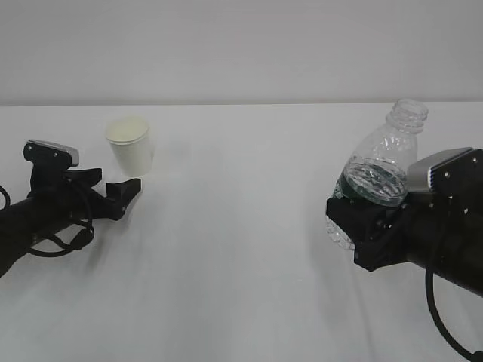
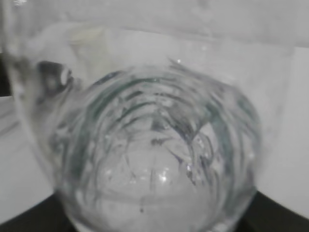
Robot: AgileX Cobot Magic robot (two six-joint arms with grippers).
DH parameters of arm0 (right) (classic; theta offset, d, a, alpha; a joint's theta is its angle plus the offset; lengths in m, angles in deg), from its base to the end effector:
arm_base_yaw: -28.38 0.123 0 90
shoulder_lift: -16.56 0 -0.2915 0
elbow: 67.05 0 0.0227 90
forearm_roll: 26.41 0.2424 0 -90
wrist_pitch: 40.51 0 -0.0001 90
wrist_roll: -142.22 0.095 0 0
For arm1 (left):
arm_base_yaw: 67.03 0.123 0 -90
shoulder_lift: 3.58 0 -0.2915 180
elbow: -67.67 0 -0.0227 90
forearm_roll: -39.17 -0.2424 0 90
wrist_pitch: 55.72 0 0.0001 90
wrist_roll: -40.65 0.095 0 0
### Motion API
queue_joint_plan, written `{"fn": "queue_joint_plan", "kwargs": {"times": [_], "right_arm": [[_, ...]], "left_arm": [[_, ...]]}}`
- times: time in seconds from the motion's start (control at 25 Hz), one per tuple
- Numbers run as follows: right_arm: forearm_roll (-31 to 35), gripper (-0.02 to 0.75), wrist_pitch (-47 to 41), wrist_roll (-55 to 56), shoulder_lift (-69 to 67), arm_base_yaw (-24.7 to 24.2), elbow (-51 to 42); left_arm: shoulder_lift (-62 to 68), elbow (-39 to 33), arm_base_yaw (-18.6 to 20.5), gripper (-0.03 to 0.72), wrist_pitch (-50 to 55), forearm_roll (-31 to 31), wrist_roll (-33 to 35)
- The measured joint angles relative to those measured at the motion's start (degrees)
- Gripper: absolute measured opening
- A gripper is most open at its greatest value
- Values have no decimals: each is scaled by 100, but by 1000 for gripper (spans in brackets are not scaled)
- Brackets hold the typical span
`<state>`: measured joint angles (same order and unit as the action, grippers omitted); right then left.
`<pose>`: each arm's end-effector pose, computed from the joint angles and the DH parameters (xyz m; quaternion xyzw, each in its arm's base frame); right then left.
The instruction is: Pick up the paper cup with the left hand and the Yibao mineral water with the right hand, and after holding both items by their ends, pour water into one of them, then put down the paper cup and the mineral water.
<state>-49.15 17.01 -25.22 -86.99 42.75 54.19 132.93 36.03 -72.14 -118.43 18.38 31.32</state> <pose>0.2340 0.0919 0.1561 -0.1976 0.7737 0.2046 0.5662 0.3655 -0.0628 0.0645 0.1340 0.7881 -0.1517 0.5813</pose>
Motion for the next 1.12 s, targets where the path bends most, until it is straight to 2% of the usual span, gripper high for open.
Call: {"fn": "queue_joint_plan", "kwargs": {"times": [0.68, 1.12], "right_arm": [[0, 405, 5, 13, 0, 0, 0], [0, 405, 14, 13, 0, 0, 0]], "left_arm": [[340, 762, 0, 659, 267, 0, -37], [385, 827, 0, 647, 335, 0, -62]]}}
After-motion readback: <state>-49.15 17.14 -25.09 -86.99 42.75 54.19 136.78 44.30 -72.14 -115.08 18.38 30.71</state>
